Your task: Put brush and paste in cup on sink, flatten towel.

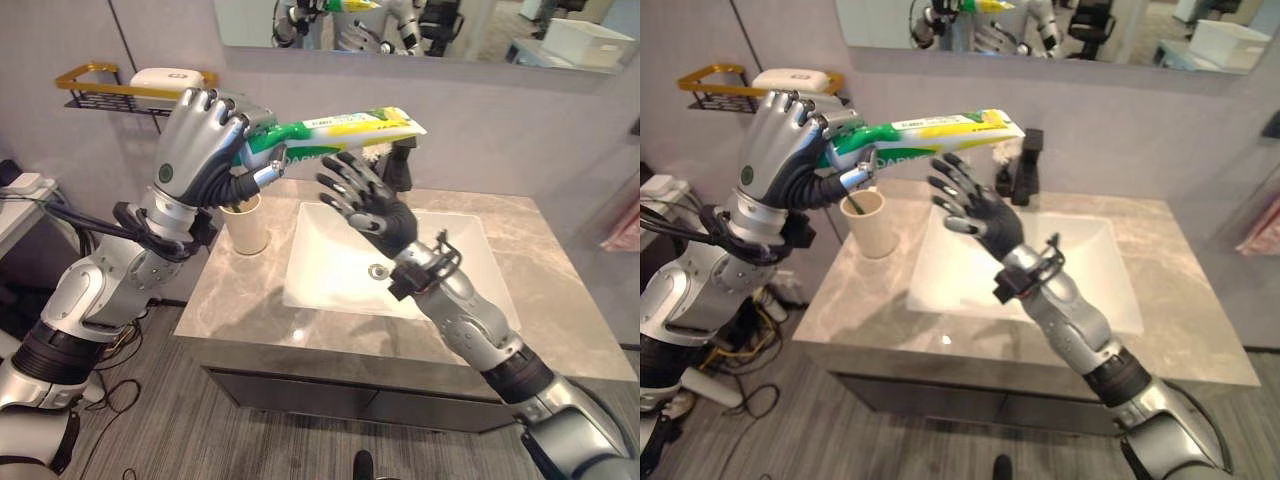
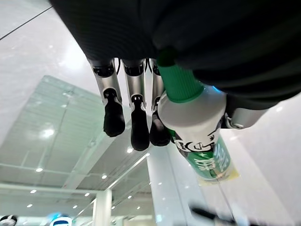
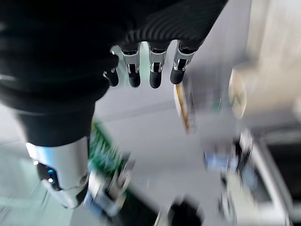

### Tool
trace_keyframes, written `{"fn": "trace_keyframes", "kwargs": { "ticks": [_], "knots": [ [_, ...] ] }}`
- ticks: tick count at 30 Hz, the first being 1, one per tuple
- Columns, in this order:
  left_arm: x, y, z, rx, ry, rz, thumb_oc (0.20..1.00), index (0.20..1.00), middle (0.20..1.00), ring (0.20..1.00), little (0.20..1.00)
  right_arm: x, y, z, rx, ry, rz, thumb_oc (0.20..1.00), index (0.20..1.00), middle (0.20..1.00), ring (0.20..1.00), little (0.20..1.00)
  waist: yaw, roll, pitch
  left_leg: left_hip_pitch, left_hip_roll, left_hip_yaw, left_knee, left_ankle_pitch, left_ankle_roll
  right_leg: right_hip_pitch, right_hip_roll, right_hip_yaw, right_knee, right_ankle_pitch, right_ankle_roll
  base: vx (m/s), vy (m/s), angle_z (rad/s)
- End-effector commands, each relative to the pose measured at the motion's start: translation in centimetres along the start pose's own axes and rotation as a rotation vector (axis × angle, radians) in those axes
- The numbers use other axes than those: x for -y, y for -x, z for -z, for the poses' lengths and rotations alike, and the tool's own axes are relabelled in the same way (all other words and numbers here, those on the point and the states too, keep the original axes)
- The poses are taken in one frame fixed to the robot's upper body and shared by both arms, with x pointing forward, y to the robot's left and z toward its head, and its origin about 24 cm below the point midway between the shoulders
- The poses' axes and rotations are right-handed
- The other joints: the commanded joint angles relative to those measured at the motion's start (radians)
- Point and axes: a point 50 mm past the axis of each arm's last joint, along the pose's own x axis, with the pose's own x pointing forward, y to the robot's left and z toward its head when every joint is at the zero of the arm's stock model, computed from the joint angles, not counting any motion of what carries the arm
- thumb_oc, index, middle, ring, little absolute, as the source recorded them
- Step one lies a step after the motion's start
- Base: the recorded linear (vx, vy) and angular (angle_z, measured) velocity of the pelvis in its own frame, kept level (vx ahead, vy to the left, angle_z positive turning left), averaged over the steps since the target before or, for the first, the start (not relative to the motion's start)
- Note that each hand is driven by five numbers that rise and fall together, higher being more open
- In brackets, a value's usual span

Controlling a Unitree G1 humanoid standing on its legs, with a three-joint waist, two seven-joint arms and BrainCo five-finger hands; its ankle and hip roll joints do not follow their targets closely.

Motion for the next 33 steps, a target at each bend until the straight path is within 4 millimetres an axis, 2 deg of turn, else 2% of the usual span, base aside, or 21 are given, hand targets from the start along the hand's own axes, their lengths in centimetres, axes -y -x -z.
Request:
{"fn": "trace_keyframes", "kwargs": {
  "ticks": [1, 3, 4, 12, 25, 33],
  "knots": [
    [-2.8, -1.6, -0.3, 0.051, 0.02, -0.142, 0.2, 0.2, 0.2, 0.2, 0.2, -1.7, -1.6, -4.3, 0.192, 0.024, -0.143, 1.0, 1.0, 1.0, 1.0, 1.0, 0.002, -0.026, 0.004, 0.032, 0.022, -0.094, 0.007, -0.023, -0.021, 0.062, -0.085, -0.034, 0.002, 0.006, 0.076, 0.03, 0.007, 0.21],
    [-2.8, -1.2, -0.3, 0.043, 0.024, -0.137, 0.2, 0.2, 0.2, 0.2, 0.2, -1.9, -1.6, -4.5, 0.202, 0.031, -0.153, 1.0, 1.0, 1.0, 1.0, 1.0, 0.002, -0.026, 0.004, 0.031, 0.022, -0.096, 0.007, -0.023, -0.02, 0.063, -0.086, -0.037, 0.002, 0.006, 0.076, 0.02, 0.005, 0.1],
    [-2.8, -0.7, -0.5, 0.043, 0.037, -0.135, 0.2, 0.2, 0.2, 0.2, 0.2, -2.3, -1.6, -5.4, 0.236, 0.053, -0.179, 1.0, 1.0, 1.0, 1.0, 1.0, 0.009, -0.03, 0.006, 0.03, 0.02, -0.102, 0.007, -0.022, -0.019, 0.065, -0.088, -0.04, 0.002, 0.004, 0.075, 0.02, 0.007, 0.04],
    [-2.4, 1.0, -0.6, 0.006, 0.088, -0.104, 0.2, 0.2, 0.2, 0.2, 0.2, -3.6, -2.2, -6.2, 0.291, 0.026, -0.237, 1.0, 1.0, 1.0, 1.0, 1.0, 0.023, -0.042, 0.004, 0.024, 0.021, -0.111, 0.007, -0.022, -0.019, 0.073, -0.086, -0.051, 0.002, -0.003, 0.071, 0.01, 0.0, 0.05],
    [-0.5, 3.3, -1.0, -0.089, 0.224, -0.047, 0.2, 0.2, 0.2, 0.2, 0.2, -3.3, -2.7, -7.3, 0.386, 0.063, -0.139, 1.0, 1.0, 1.0, 1.0, 1.0, 0.023, -0.049, 0.01, 0.024, 0.022, -0.101, 0.007, -0.027, -0.016, 0.065, -0.083, -0.042, 0.002, -0.001, 0.07, 0.0, 0.0, 0.0],
    [0.9, 4.1, -1.4, -0.126, 0.278, -0.002, 0.2, 0.2, 0.2, 0.2, 0.2, -3.1, -3.2, -6.7, 0.367, 0.056, -0.087, 1.0, 1.0, 1.0, 1.0, 1.0, 0.022, -0.054, 0.01, 0.026, 0.025, -0.096, 0.007, -0.027, -0.014, 0.061, -0.079, -0.037, 0.002, -0.001, 0.069, 0.0, 0.0, 0.0]
  ]
}}
